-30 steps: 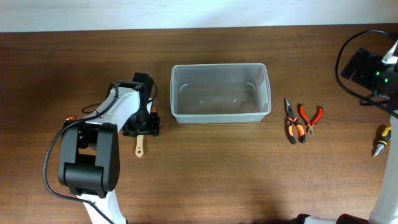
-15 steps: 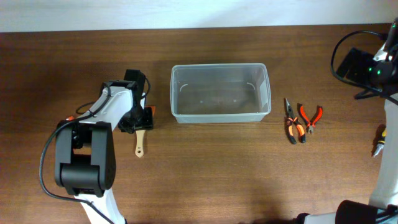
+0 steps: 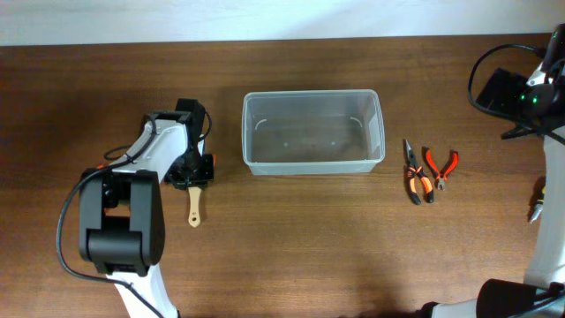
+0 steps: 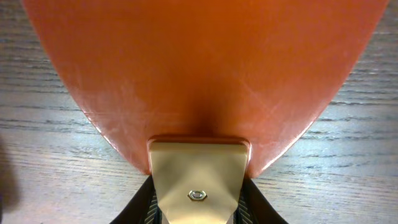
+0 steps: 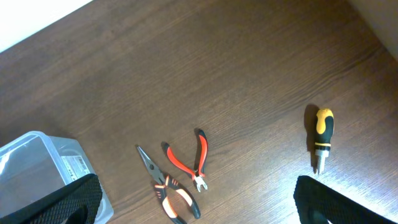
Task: Pack container
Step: 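Lift the scraper with left gripper and lower it into container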
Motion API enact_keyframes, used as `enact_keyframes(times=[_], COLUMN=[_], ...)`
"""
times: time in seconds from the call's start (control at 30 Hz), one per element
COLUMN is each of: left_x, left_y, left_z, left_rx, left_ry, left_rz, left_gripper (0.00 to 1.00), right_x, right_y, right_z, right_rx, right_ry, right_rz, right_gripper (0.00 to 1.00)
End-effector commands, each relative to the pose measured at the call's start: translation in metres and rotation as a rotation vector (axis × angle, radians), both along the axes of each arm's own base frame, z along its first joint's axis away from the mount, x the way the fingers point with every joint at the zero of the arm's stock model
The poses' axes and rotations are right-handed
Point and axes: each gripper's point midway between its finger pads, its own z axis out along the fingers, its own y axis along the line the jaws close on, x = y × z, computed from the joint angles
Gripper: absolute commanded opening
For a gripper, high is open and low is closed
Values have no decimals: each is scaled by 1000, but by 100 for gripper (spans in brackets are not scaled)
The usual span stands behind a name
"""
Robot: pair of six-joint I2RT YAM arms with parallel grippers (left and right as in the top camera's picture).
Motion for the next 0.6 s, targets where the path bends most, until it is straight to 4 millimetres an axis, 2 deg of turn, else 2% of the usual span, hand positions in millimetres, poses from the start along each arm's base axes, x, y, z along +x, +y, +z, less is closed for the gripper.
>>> enact_keyframes(times=[0.0,0.1,0.2,0.33,0.47,0.57], left_x=[23,47,74,105,123,126], left_y=[4,2,-4,-25,-71,-112], left_z=[19,54,100,168,229,254], left_rx=[15,10,2,-18,-49,-43], left_ry=[-36,-98,-194,-355,-524,-608], left_rz=[-38,-40,-49,-155,-387,-612], left_gripper=[10,9,9,9,6,2], right_x=[0,0,0,0,0,0], right_y=[-5,-5,-5,-5,-5,-5], right_z=[0,0,0,0,0,0], right_rx=[-6,-6,-6,-6,-7,-6], right_ry=[1,1,1,1,0,1], right_rz=[-24,-24,-24,-24,-24,-24], right_gripper=[99,99,99,99,99,99])
